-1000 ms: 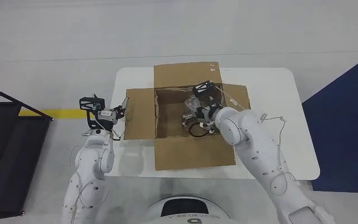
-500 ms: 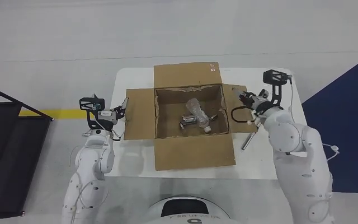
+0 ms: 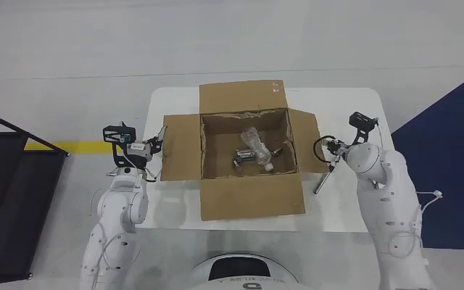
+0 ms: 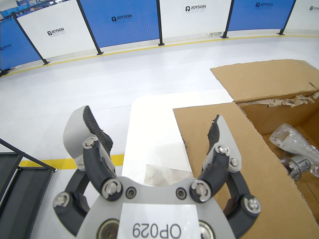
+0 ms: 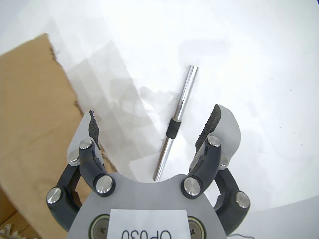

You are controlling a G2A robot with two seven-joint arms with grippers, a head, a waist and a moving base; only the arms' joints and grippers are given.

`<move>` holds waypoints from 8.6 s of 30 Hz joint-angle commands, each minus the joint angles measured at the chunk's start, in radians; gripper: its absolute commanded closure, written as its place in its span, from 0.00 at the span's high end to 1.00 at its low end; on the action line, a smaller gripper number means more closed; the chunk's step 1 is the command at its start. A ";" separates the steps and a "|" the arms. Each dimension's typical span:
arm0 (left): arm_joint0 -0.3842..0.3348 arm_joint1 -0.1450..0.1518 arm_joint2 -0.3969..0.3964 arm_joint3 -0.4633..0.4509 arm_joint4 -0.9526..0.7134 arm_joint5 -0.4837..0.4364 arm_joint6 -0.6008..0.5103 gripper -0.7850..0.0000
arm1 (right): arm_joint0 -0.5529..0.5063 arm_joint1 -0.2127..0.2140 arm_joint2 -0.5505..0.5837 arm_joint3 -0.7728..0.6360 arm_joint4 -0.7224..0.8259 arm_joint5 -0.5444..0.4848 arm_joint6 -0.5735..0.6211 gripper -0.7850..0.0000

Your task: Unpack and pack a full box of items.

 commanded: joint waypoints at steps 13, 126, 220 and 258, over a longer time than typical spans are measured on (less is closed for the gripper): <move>0.000 0.000 0.000 0.000 0.000 0.000 0.000 1.00 | 0.102 -0.004 -0.075 0.185 -0.091 -0.019 0.144 0.37; 0.000 0.000 0.000 0.000 0.000 0.000 0.000 1.00 | 0.049 -0.094 -0.246 -0.408 0.016 -0.274 -0.243 1.00; -0.141 0.019 0.193 0.038 0.069 -0.287 -0.132 1.00 | -0.248 -0.082 0.207 -0.389 0.596 -0.312 -0.464 1.00; -0.175 0.016 0.255 0.079 0.141 -0.225 -0.218 1.00 | 0.085 -0.014 0.433 0.349 1.358 -0.233 0.403 1.00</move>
